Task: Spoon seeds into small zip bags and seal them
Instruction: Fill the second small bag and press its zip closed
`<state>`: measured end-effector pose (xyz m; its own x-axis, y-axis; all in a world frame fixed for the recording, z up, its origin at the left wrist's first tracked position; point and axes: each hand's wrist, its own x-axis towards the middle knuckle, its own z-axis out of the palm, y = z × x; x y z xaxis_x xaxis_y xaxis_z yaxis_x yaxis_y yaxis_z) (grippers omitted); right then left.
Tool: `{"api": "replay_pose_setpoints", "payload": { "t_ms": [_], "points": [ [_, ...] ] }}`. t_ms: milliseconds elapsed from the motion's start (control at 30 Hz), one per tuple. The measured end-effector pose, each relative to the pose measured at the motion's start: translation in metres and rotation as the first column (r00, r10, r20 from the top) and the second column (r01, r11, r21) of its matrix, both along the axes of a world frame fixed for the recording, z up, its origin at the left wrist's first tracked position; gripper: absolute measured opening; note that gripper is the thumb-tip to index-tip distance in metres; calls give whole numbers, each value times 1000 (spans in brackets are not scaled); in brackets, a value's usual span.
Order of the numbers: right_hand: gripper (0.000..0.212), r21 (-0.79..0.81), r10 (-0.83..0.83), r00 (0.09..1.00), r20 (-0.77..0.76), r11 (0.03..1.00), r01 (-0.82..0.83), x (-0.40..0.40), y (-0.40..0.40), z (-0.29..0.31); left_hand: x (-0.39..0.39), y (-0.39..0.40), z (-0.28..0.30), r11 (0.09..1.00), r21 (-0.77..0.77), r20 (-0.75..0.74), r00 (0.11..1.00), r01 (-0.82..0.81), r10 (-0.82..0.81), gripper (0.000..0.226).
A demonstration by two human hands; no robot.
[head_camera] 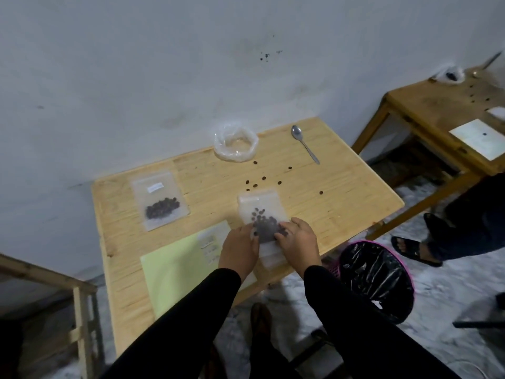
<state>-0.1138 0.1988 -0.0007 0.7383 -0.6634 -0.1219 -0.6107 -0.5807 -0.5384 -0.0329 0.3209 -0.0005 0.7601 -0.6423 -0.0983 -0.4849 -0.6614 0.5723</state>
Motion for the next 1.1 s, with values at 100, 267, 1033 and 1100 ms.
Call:
{"api": "replay_pose_setpoints", "payload": {
  "t_ms": [100,267,1033,1100],
  "points": [
    [26,181,-133,976,173,978,101,6,2,14,5,4,2,991,-105,-67,995,-82,75,32],
    [13,503,-202,948,244,863,54,23,21,35,17,30,12,892,-303,-269,928,-336,258,16],
    [23,154,131,991,-16,980,-127,44,108,-15,34,185,-12,652,-354,-618,691,-671,375,24],
    [20,121,138,990,-15,983,-135,46,112,-14,33,187,-16,635,-345,-645,666,-691,374,25]
  ]
}}
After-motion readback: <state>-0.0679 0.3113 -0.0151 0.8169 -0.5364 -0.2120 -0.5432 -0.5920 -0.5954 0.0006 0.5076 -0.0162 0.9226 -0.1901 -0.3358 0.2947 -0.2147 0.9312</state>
